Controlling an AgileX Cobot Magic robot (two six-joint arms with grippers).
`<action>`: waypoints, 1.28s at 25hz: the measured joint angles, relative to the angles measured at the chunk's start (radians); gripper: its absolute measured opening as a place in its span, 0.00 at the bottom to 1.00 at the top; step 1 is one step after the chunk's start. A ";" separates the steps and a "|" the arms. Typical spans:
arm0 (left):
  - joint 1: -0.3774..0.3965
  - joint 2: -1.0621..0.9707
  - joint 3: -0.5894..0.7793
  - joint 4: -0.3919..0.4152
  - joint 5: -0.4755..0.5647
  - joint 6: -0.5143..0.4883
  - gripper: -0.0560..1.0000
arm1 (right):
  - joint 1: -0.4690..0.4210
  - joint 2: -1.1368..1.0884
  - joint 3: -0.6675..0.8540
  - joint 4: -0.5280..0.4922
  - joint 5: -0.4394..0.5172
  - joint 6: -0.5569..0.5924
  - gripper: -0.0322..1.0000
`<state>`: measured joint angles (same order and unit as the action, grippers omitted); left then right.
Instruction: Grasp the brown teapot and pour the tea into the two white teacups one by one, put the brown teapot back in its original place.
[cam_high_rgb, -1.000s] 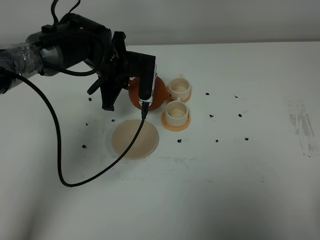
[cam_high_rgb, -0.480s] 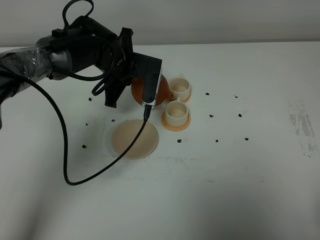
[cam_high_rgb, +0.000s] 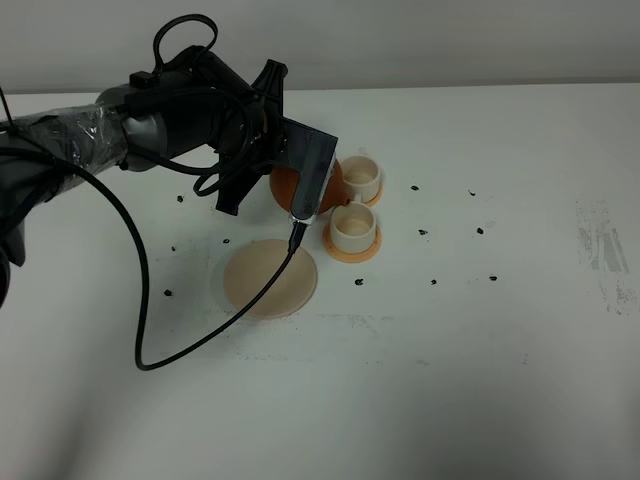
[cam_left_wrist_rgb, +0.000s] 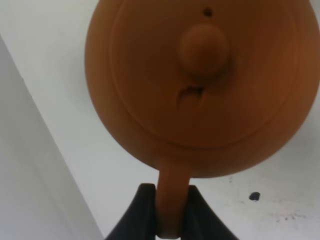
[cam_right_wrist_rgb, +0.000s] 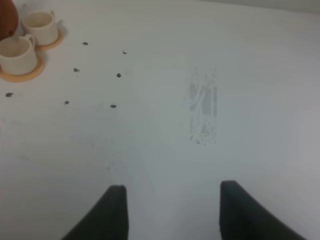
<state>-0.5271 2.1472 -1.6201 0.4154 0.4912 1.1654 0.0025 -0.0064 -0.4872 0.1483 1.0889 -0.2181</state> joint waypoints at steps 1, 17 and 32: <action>-0.002 0.000 0.000 0.008 -0.004 0.000 0.13 | 0.000 0.000 0.000 0.000 0.000 0.000 0.43; -0.013 0.000 0.000 0.049 -0.036 -0.002 0.13 | 0.000 0.000 0.000 0.000 0.000 0.000 0.43; -0.015 0.000 0.000 0.052 -0.036 0.000 0.13 | 0.000 0.000 0.000 0.000 0.000 0.000 0.43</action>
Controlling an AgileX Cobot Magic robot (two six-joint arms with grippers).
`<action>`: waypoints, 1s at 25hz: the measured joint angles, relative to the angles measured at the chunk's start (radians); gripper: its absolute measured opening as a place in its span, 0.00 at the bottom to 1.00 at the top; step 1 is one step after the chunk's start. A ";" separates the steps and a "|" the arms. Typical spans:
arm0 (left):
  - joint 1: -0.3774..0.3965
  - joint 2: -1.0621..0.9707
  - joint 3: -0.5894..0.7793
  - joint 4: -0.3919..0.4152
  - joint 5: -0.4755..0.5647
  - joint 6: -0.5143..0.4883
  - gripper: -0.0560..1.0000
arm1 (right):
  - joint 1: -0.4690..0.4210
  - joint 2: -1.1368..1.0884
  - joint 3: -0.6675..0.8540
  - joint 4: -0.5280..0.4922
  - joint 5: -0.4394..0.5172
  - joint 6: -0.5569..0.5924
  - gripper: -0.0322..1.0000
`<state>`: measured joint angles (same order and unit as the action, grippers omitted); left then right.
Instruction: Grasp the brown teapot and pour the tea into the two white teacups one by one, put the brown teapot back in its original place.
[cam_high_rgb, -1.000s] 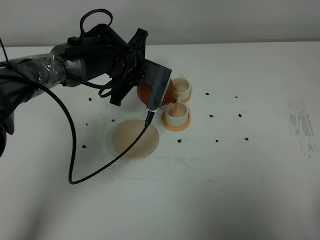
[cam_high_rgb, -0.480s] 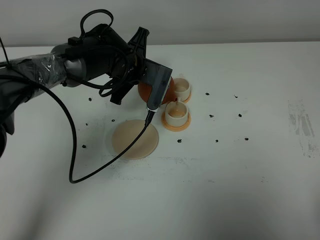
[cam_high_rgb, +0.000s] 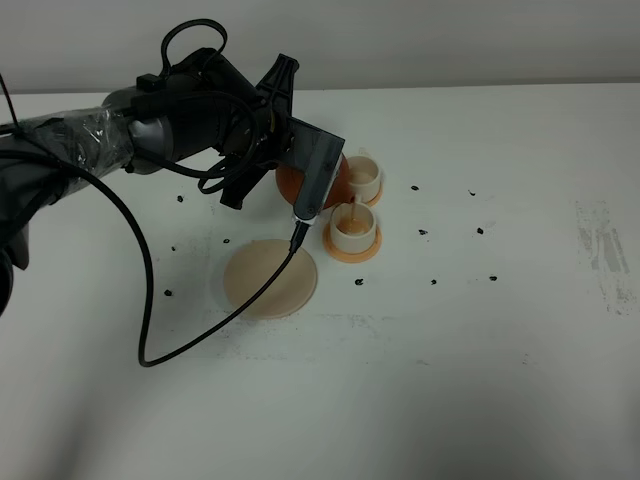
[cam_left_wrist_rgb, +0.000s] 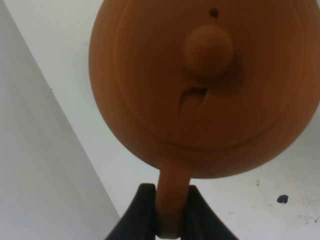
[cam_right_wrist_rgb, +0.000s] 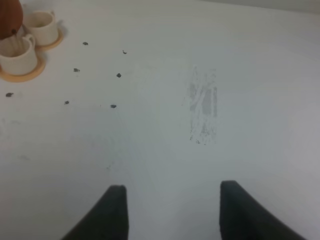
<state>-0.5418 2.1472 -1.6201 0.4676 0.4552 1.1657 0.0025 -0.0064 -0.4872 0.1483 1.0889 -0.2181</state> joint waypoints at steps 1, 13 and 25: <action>0.000 0.000 0.000 0.000 0.000 0.000 0.13 | 0.000 0.000 0.000 0.000 0.000 0.000 0.43; 0.000 0.000 0.000 0.023 0.000 0.001 0.13 | 0.000 0.000 0.000 0.000 0.000 0.000 0.43; 0.000 0.000 0.000 0.028 -0.001 0.028 0.13 | 0.000 0.000 0.000 0.000 0.000 0.000 0.43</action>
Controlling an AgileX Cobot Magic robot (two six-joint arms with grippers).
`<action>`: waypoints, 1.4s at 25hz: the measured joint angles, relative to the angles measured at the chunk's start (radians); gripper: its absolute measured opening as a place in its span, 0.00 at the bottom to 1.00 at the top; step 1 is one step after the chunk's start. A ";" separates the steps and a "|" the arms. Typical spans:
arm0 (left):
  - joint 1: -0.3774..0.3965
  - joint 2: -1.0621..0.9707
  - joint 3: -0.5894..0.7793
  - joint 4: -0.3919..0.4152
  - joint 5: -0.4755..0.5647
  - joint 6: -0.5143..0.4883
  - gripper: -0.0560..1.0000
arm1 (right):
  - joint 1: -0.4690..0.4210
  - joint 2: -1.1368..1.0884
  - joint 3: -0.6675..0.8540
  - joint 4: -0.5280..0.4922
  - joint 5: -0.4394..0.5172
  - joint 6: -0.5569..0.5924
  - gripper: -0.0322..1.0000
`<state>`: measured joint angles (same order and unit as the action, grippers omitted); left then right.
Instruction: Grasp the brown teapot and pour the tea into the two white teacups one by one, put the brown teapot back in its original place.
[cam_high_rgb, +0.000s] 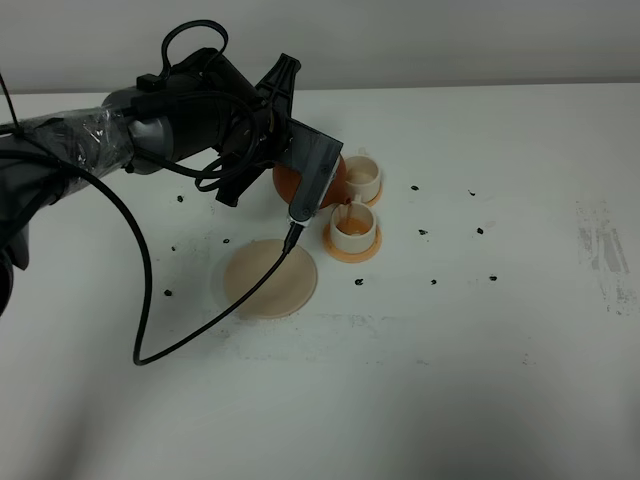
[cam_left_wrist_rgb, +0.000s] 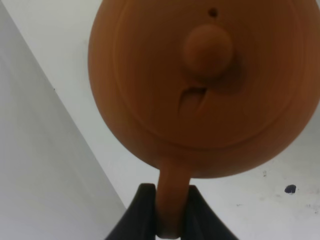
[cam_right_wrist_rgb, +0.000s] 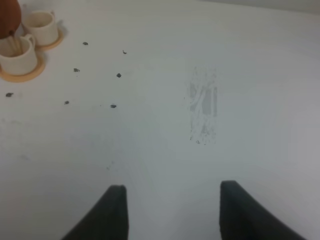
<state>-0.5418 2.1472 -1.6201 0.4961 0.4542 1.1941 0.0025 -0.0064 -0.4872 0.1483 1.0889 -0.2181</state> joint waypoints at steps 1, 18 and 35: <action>0.000 0.000 0.000 0.003 0.000 0.000 0.13 | 0.000 0.000 0.000 0.000 0.000 0.000 0.43; -0.007 0.000 0.000 0.023 -0.026 0.062 0.13 | 0.000 0.000 0.000 0.000 0.000 0.000 0.43; -0.008 0.000 0.000 0.038 -0.053 0.132 0.13 | 0.000 0.000 0.000 0.000 0.000 0.000 0.43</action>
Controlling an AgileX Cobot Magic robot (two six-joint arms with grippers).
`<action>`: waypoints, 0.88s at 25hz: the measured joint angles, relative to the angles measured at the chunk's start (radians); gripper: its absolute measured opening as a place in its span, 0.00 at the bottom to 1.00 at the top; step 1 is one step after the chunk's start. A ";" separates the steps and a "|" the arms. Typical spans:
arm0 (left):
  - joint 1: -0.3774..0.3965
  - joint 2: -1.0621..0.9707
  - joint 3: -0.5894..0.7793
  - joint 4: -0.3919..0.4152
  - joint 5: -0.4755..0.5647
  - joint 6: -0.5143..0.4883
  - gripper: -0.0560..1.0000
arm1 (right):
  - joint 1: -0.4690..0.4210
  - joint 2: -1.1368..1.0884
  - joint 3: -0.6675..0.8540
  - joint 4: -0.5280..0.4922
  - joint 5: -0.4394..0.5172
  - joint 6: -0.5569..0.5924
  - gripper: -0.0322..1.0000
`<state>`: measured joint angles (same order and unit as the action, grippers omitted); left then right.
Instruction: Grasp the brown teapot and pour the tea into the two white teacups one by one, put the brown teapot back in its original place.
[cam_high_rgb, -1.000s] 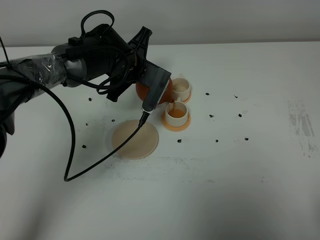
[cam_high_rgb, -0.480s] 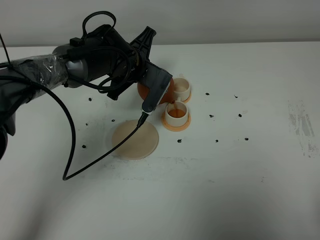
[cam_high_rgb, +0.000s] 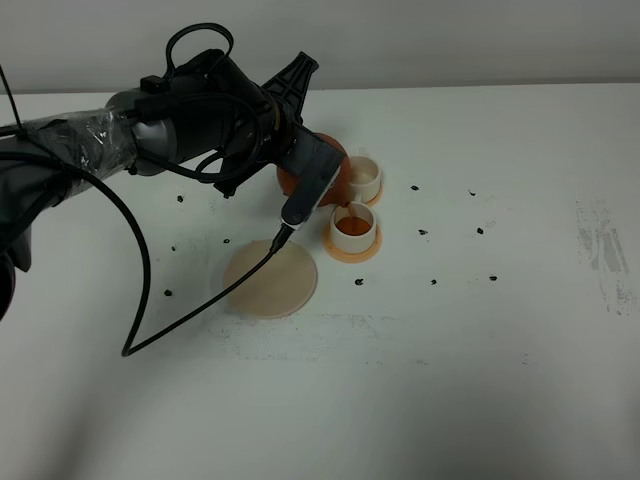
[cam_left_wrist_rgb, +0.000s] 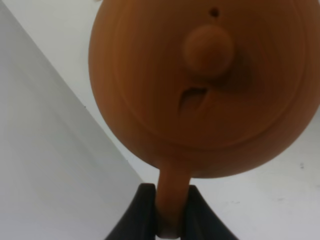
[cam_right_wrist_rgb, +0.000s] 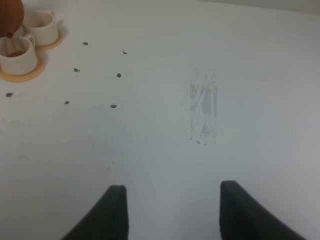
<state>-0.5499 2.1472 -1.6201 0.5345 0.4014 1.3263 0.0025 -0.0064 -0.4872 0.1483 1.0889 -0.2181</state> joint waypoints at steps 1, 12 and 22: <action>0.000 0.000 0.000 0.001 -0.002 0.000 0.13 | 0.000 0.000 0.000 0.000 0.000 0.000 0.43; -0.001 0.000 0.000 0.012 -0.021 0.001 0.13 | 0.000 0.000 0.000 0.000 0.000 0.000 0.43; -0.001 0.000 0.000 0.012 -0.039 0.047 0.13 | 0.000 0.000 0.000 0.000 0.000 0.000 0.43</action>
<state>-0.5508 2.1472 -1.6201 0.5467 0.3623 1.3731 0.0025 -0.0064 -0.4872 0.1483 1.0889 -0.2181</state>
